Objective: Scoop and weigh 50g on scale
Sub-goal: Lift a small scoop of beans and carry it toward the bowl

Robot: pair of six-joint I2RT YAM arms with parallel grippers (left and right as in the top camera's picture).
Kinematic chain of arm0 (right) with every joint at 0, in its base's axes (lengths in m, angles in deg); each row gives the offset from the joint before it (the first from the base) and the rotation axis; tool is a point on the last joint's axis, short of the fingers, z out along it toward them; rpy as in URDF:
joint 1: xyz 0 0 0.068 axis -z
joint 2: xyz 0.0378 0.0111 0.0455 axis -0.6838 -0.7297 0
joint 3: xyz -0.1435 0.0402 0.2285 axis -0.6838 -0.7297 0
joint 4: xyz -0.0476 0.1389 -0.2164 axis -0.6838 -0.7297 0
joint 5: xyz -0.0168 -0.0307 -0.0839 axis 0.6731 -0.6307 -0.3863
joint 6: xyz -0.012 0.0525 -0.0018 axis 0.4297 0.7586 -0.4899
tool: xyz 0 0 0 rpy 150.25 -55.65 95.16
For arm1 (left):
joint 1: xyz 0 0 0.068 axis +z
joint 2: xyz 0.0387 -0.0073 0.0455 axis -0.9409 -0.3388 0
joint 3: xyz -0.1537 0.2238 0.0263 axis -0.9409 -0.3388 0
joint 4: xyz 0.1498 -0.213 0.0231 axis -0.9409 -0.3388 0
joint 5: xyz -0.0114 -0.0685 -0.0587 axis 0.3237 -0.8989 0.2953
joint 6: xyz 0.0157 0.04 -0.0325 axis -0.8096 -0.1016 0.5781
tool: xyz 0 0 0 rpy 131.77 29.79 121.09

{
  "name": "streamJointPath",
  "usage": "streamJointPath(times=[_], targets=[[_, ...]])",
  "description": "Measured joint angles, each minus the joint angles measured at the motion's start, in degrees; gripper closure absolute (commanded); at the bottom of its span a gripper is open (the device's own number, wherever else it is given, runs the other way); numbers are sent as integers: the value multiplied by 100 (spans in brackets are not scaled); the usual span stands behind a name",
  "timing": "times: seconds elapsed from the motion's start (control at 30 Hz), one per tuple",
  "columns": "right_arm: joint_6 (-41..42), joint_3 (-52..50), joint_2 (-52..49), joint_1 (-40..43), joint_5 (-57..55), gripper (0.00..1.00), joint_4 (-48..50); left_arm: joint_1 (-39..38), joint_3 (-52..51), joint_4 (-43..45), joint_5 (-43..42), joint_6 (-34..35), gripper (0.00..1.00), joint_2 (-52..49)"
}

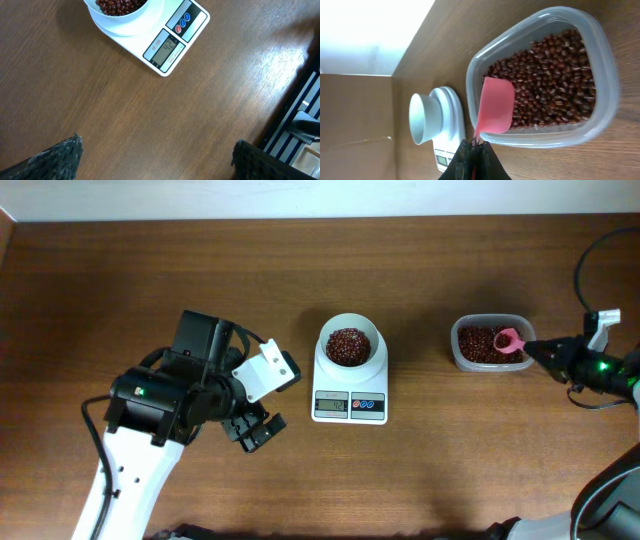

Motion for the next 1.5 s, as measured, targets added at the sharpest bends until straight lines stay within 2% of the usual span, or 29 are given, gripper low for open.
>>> streamJointPath(times=[0.43,0.63,0.77,0.97,1.17,1.33,1.5], targets=[[120,0,0,0,1475,96,0,0,0,0,0,0,1,0],[212,0,0,-63,1639,96,4,0,0,0,0,0,1,0],[361,0,0,-398,1749,96,232,0,0,0,0,0,1,0],[1226,-4,0,-1113,1818,96,1281,0,0,2,0,0,1,0],[2544,-7,-7,-2153,1602,96,2710,0,0,-2,2,0,1,0],[3438,-7,-24,-2868,1432,96,3541,0,0,0,0,0,1,0],[3921,-7,-24,-3392,1141,96,3790,0,0,0,0,0,1,0]])
